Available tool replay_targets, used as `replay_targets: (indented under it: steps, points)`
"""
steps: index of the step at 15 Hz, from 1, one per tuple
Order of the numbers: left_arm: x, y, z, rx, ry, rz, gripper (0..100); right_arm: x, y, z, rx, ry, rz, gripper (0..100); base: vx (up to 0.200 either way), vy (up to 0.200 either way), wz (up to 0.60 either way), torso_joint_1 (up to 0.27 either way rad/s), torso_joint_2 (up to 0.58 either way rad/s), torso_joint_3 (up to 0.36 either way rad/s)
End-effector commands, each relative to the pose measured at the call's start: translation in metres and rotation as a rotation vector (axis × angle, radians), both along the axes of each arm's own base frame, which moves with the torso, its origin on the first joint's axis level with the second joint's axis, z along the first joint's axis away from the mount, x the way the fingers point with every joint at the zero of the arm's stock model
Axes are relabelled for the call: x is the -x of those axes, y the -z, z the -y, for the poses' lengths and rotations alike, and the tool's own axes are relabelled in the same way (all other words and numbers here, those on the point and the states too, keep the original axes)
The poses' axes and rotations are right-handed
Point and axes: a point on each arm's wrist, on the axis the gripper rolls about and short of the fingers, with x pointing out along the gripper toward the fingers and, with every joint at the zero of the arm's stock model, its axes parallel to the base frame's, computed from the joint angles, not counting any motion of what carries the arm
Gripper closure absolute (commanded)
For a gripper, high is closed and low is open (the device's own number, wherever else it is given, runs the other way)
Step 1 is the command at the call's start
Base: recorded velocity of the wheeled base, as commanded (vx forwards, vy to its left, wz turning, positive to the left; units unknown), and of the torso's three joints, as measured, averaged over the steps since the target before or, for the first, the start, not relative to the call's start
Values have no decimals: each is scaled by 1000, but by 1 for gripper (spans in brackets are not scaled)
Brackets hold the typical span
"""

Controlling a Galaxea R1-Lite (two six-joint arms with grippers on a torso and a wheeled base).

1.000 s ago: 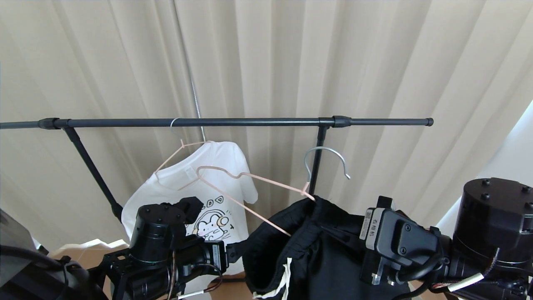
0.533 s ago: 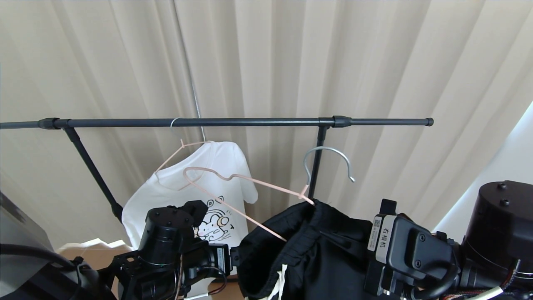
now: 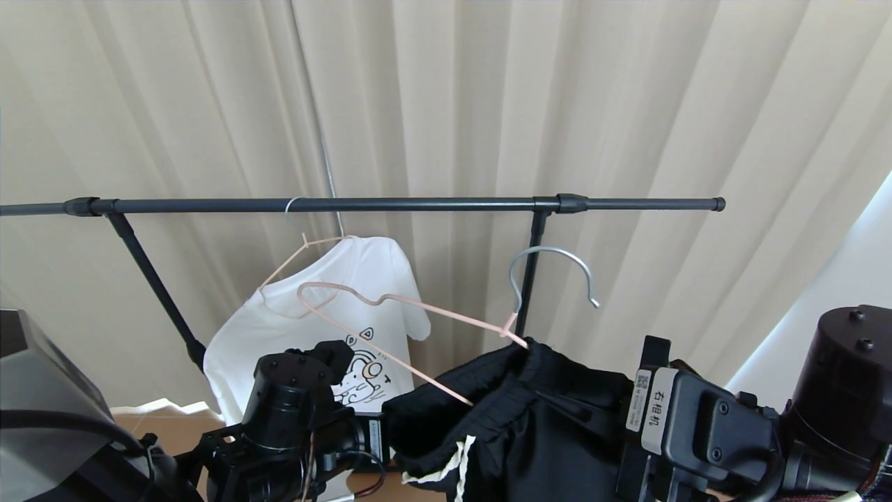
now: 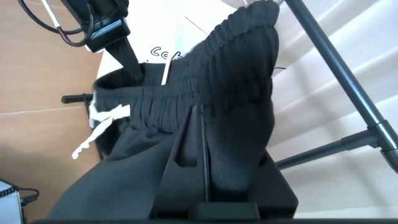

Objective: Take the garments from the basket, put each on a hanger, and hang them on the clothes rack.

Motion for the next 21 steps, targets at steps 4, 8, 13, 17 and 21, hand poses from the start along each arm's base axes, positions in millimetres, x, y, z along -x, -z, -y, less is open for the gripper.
replay_targets:
  steps: [4, 8, 13, 17, 21]
  points:
    - [-2, -1, -1, -9, -39, 32, 100, -16, 3, 9, -57, 62, -96, 100, 0, 0, 0, 0, 0, 0]
    - [-6, -7, -1, -4, -89, 89, 100, -43, 16, 31, -68, -3, -181, 100, 0, 0, 0, 0, 0, 0]
    - [-13, -12, -5, 19, -142, 150, 100, -44, 19, 35, -69, -33, -195, 100, 0, 0, 0, 0, 0, 0]
    - [-22, -18, -12, 41, -183, 188, 100, -43, 24, 36, -44, -38, -199, 100, 0, 0, 0, 0, 0, 0]
    - [-31, -22, -21, 59, -228, 220, 100, -42, 30, 35, -7, -48, -190, 100, 0, 0, 0, 0, 0, 0]
